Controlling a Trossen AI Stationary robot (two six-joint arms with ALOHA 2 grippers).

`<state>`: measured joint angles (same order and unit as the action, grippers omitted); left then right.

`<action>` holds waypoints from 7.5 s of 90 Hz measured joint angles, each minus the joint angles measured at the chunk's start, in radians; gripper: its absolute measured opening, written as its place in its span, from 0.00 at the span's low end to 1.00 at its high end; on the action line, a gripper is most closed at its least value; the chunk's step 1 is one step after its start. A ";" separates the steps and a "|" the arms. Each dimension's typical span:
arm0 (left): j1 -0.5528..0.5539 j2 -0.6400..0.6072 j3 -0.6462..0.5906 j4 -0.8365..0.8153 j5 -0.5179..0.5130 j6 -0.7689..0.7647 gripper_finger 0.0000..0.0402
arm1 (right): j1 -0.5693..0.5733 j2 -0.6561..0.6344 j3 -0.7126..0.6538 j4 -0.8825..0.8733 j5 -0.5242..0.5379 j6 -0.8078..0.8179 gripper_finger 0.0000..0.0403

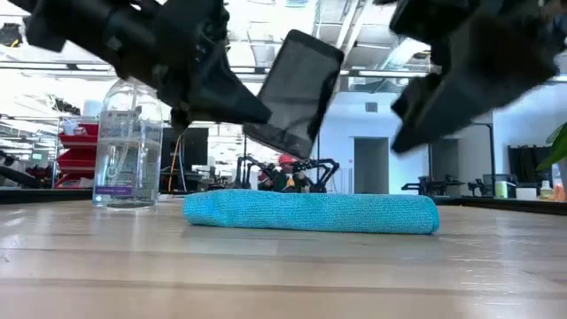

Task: Apply microfiber cloth
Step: Wipe the front of the cellphone with a microfiber cloth

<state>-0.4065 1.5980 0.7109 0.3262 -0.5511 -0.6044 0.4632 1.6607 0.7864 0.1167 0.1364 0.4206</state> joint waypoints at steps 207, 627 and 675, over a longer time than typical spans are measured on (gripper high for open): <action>0.101 0.186 0.244 -0.407 0.312 -0.037 0.01 | -0.087 0.179 -0.017 0.633 0.555 -0.472 0.02; 0.098 0.185 0.245 -0.469 0.263 -0.032 0.00 | -0.429 0.055 0.109 -0.058 -0.049 0.201 0.50; 0.159 0.184 -0.008 0.018 0.314 -0.212 0.33 | -0.563 0.221 0.113 0.001 -0.392 0.322 0.61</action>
<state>-0.2478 1.7821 0.7029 0.3440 -0.2375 -0.8161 -0.1001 1.8816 0.8993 0.1173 -0.2554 0.7425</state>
